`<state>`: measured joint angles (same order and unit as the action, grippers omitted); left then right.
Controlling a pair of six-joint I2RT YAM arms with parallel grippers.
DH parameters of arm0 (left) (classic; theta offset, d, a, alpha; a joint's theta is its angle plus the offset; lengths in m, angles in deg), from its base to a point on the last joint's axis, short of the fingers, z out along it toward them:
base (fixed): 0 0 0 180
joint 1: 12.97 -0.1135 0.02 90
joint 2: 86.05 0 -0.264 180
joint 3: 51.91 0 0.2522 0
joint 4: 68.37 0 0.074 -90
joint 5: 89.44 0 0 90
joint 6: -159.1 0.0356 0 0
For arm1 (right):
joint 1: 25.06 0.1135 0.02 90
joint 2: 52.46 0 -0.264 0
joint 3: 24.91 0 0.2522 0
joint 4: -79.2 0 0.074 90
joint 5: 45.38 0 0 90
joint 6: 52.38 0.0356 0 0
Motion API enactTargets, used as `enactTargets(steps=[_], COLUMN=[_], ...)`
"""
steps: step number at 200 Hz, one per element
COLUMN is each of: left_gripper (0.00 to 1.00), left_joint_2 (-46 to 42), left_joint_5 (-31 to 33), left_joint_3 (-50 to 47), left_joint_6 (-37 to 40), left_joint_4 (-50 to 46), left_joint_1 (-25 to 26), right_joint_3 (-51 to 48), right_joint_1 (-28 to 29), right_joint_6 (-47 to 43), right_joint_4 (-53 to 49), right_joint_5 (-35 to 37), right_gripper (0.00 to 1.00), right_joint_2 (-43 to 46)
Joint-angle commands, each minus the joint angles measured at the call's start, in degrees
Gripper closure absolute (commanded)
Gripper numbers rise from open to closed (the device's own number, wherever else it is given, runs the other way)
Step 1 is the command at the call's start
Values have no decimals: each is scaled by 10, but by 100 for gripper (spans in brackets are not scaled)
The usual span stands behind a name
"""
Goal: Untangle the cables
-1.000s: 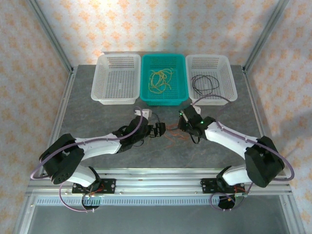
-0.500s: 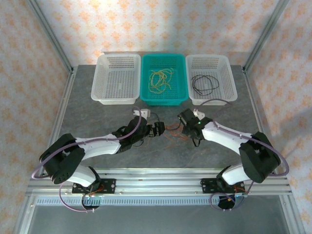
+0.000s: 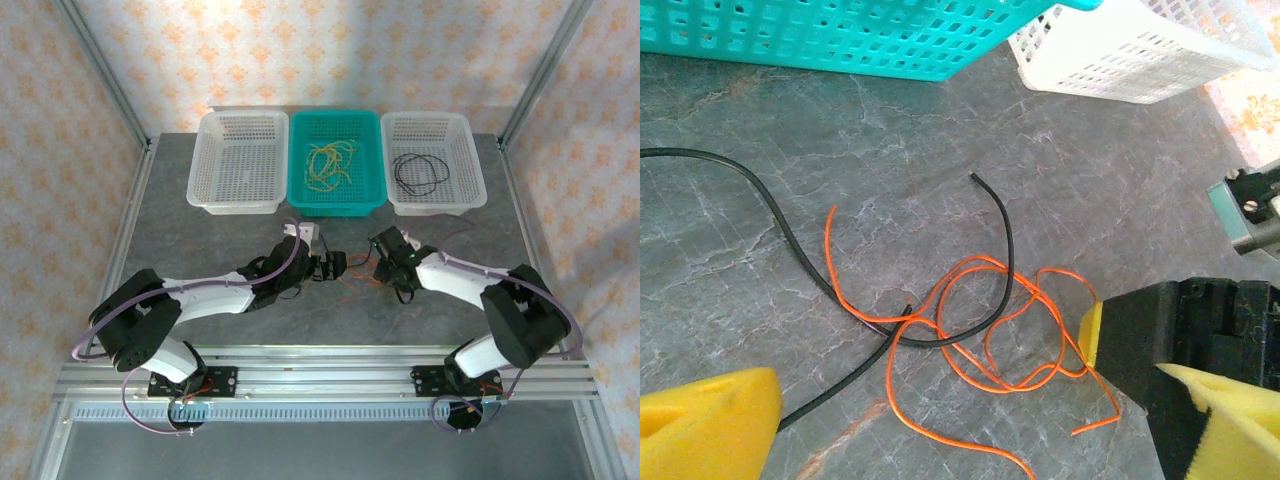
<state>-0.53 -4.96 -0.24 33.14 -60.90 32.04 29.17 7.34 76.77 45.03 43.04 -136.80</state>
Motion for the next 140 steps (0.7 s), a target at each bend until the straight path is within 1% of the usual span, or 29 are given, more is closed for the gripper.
enactTargets(steps=[1,20,40,69,109,140], left_gripper=[5,5,5,5,5,5], left_joint_2=[4,10,16,27,43,54], left_joint_5=[2,4,9,17,39,42], left_joint_3=[17,18,17,10,15,14], left_joint_6=[9,7,1,-21,-27,-30], left_joint_4=[6,6,11,41,45,37], left_joint_1=[2,1,1,2,0,-4], right_joint_3=[-10,-14,-16,-16,-15,3], right_joint_1=[-4,-4,-4,-4,-4,-4], right_joint_6=[1,5,9,9,-20,-66], right_joint_4=[11,11,11,16,35,35], right_joint_5=[4,8,12,15,29,43], right_gripper=[57,63,72,89,98,100], right_joint_2=[-11,-7,3,46,146,217])
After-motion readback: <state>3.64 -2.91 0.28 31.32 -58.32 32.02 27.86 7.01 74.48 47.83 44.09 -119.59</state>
